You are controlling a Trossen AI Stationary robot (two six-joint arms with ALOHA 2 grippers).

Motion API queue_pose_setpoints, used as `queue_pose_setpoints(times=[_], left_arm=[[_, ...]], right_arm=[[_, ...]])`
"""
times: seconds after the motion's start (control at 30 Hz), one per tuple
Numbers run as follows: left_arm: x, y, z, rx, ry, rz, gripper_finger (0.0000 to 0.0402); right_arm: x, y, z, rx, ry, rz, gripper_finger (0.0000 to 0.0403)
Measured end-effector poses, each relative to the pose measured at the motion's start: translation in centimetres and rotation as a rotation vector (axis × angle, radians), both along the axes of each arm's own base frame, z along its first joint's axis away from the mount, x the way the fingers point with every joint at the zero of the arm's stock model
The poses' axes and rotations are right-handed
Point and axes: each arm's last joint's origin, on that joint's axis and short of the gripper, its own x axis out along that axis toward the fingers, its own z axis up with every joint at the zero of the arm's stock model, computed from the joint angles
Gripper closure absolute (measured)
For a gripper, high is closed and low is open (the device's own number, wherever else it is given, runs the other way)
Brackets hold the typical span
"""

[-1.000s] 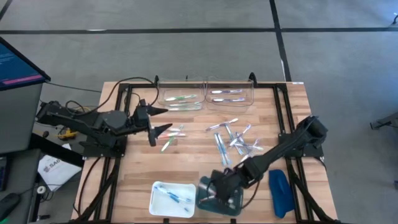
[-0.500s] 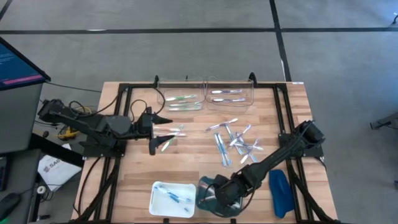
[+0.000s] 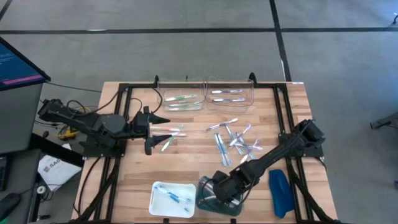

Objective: Pick & Place Toothbrushes
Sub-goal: Put the orange toothbrush into the green bin

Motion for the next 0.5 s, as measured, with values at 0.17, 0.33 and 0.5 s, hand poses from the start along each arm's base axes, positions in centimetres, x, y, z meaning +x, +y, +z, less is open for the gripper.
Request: queue_pose_setpoints(times=[0.17, 0.33, 0.5], left_arm=[[0.00, 0.00, -0.02, 0.002, 0.002, 0.000, 0.0109], [0.00, 0.01, -0.04, -0.003, 0.003, 0.001, 0.0109], [-0.01, 0.00, -0.04, -0.006, 0.002, 0.001, 0.0109]], right_arm=[[0.02, -0.03, 0.00, -0.007, -0.005, -0.004, 0.0381], [0.10, -0.10, -0.29, -0.043, -0.014, -0.019, 0.0380], [-0.02, 0.02, -0.33, -0.050, -0.012, -0.016, 0.0380]])
